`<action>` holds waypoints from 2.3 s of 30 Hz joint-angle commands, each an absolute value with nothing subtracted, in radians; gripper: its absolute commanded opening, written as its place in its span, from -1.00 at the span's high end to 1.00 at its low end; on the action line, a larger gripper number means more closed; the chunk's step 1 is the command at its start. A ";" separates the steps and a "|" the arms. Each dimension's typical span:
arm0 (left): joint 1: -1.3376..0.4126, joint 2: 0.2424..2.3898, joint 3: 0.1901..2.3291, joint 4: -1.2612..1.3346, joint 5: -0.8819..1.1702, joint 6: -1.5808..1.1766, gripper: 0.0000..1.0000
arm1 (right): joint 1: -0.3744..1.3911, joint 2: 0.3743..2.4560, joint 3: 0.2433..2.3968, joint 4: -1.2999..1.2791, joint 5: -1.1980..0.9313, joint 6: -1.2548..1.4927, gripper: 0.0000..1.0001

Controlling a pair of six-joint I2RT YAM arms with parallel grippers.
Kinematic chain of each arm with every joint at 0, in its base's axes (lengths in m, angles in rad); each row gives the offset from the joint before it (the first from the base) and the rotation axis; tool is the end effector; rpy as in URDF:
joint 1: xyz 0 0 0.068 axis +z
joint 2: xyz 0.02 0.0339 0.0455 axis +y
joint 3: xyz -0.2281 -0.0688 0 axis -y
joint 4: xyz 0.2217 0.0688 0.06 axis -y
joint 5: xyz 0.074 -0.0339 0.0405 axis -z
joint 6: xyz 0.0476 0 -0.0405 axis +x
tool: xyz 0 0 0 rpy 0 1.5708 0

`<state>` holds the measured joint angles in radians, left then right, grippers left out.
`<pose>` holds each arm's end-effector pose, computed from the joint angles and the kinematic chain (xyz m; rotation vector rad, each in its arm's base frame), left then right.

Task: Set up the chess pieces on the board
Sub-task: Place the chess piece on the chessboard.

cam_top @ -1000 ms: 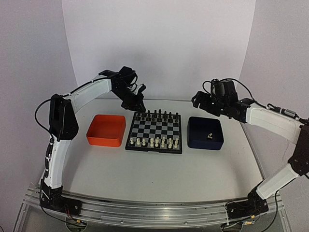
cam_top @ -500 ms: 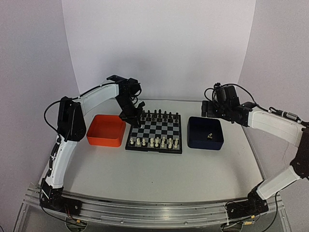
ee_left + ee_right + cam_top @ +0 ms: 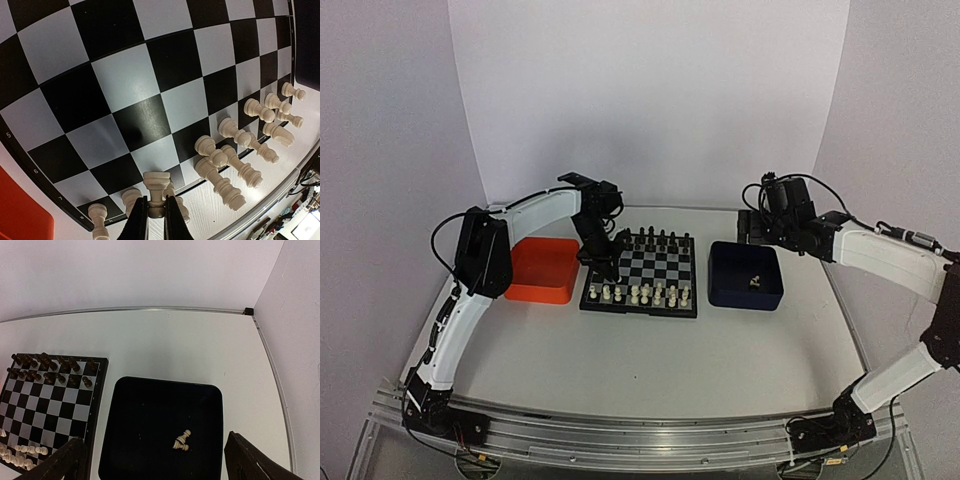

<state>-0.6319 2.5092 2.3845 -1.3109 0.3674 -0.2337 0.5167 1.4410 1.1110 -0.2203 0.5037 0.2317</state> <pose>0.3509 -0.2781 0.1629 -0.6409 -2.9825 0.6011 0.2881 0.1373 0.2641 0.0011 2.0473 -0.0708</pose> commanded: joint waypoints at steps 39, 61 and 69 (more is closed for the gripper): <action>-0.646 2.529 2.411 -1.324 0.420 -0.218 0.67 | 0.518 1.421 1.072 -0.216 0.538 0.247 -0.89; -0.644 2.480 2.515 -1.189 0.368 -0.250 0.21 | 0.518 1.436 1.104 -0.217 0.519 0.253 -0.96; -0.637 2.230 2.405 -0.893 0.215 -0.259 -0.97 | 0.507 1.494 1.192 -0.293 0.457 0.260 -0.96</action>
<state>-0.6417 2.4530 2.4418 -1.0988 0.3398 -0.2514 0.5163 1.4560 1.1080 -0.2417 0.4988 0.2438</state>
